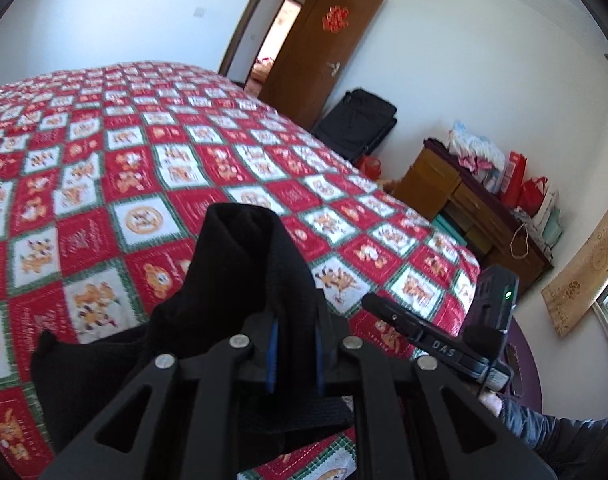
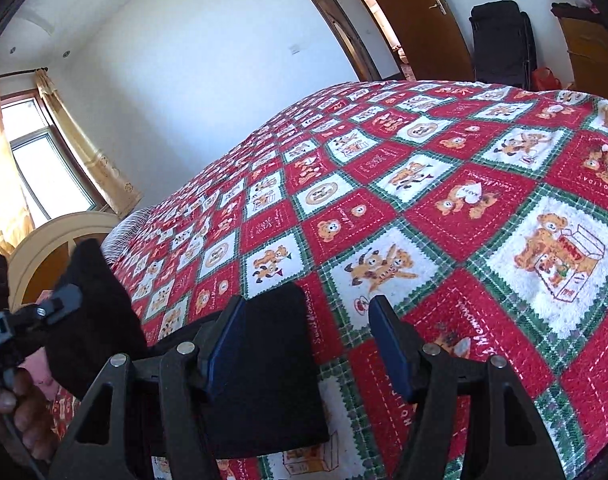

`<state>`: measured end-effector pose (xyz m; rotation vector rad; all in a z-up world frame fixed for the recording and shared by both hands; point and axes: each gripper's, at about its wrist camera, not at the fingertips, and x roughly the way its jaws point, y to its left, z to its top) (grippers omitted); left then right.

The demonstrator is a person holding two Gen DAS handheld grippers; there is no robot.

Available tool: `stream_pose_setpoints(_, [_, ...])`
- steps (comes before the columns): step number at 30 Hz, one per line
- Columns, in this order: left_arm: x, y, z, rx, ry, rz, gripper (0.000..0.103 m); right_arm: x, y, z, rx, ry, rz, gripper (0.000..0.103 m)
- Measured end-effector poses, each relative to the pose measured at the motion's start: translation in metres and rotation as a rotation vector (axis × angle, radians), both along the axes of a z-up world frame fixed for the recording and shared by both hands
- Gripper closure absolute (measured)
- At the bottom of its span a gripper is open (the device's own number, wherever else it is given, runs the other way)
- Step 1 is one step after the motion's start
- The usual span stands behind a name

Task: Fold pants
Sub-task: 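Fold the lifted end over the pants with the left tool and release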

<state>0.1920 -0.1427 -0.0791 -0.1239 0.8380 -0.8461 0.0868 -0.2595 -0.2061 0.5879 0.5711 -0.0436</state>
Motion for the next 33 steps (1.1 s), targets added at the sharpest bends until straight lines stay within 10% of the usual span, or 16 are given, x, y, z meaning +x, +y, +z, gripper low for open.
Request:
stream_pose_setpoints(9, [0.001,-0.044,-0.050,0.081,0.050,-0.018,0.089,0.007,-0.008,-0.018,0.053,0.046,-0.014,0.038])
stream_pose_setpoints(20, [-0.036,-0.074,-0.038,0.114,-0.119,-0.044,0.088,0.007,-0.017,-0.016,0.073,0.008,-0.020,0.038])
stream_pose_setpoints(24, [-0.056,-0.061,-0.023,0.145,-0.200,-0.016,0.076,0.002,-0.025,-0.011,0.101,-0.033,-0.024,0.038])
stream_pose_setpoints(28, [-0.062,-0.030,-0.016,0.194,-0.284,0.106,0.032,-0.001,-0.018,0.000,0.118,-0.088,0.034,0.035])
stream_pose_setpoints(33, [-0.055,0.020,-0.027,0.227,-0.292,0.259,0.030,-0.004,0.028,0.021,0.012,-0.156,0.184,0.025])
